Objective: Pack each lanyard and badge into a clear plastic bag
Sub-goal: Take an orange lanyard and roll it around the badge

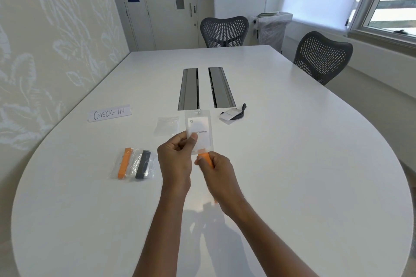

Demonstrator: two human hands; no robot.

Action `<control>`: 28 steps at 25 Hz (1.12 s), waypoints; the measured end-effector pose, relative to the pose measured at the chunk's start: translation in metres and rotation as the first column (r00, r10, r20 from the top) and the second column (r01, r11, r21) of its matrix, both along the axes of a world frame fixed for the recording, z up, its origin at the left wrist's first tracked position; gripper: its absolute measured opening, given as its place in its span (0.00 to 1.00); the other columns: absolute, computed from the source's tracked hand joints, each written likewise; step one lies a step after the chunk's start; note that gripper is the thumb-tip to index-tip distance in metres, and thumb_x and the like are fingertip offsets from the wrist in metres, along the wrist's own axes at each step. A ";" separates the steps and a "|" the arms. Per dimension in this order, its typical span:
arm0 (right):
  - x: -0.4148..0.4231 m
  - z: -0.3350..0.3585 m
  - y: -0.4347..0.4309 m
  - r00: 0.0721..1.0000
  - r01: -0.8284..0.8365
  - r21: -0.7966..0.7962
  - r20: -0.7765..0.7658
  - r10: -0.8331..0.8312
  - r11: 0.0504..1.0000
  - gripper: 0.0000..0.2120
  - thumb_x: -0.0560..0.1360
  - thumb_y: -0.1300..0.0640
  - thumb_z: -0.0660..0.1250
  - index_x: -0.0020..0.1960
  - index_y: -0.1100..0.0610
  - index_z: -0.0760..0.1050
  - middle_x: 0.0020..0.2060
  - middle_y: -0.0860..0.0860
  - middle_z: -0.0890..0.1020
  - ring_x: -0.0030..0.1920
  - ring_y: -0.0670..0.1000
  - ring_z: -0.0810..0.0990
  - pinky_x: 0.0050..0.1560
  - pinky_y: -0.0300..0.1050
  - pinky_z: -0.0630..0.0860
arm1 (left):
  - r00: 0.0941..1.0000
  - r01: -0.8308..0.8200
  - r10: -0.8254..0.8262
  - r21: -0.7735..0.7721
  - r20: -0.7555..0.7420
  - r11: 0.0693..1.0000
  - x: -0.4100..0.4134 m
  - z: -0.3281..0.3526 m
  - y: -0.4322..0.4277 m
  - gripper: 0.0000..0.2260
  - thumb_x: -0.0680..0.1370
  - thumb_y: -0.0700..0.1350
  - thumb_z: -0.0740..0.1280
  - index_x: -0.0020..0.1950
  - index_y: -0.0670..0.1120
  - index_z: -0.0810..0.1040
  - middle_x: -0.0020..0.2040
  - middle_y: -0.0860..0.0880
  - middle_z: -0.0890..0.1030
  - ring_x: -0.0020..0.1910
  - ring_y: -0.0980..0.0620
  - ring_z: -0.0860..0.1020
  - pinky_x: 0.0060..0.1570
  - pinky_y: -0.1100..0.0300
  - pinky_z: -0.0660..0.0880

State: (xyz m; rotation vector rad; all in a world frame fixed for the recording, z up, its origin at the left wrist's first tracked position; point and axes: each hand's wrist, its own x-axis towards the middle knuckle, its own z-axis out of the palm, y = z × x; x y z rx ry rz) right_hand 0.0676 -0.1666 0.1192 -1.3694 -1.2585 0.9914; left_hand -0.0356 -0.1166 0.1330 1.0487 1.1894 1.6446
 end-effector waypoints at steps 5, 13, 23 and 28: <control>0.008 0.008 0.000 0.812 0.031 0.070 0.580 -0.066 0.997 0.10 0.78 0.61 0.65 0.56 0.54 0.66 0.35 0.49 0.77 0.34 0.55 0.76 0.31 0.47 0.67 | 0.966 -0.125 0.131 0.044 -0.221 0.991 0.008 -0.016 -0.016 0.05 0.78 0.46 0.77 0.48 0.57 0.89 0.41 0.60 0.88 0.43 0.57 0.88 0.48 0.55 0.84; 0.035 0.031 0.016 0.514 -0.146 0.264 0.843 -0.155 0.953 0.05 0.83 0.58 0.65 0.52 0.51 0.79 0.46 0.48 0.77 0.38 0.57 0.79 0.36 0.48 0.72 | 0.877 -0.126 0.176 0.139 -0.447 0.982 0.002 -0.032 -0.017 0.06 0.80 0.43 0.75 0.56 0.46 0.88 0.44 0.53 0.86 0.45 0.60 0.83 0.46 0.62 0.80; 0.080 0.073 0.037 0.571 -0.215 0.438 0.782 -0.252 0.873 0.05 0.81 0.55 0.71 0.49 0.55 0.85 0.47 0.48 0.81 0.42 0.53 0.80 0.37 0.48 0.74 | 0.853 0.061 -0.034 0.034 -0.521 0.998 -0.010 -0.039 -0.020 0.13 0.83 0.46 0.71 0.67 0.49 0.84 0.45 0.48 0.81 0.47 0.55 0.80 0.46 0.73 0.74; 0.094 0.074 0.049 0.635 -0.255 0.413 0.753 -0.171 0.875 0.07 0.80 0.54 0.73 0.48 0.57 0.84 0.46 0.47 0.81 0.41 0.48 0.76 0.40 0.46 0.74 | 0.872 0.226 -0.209 -0.013 -0.443 0.974 -0.018 -0.032 -0.025 0.11 0.82 0.53 0.69 0.63 0.57 0.86 0.44 0.47 0.81 0.45 0.57 0.80 0.47 0.68 0.76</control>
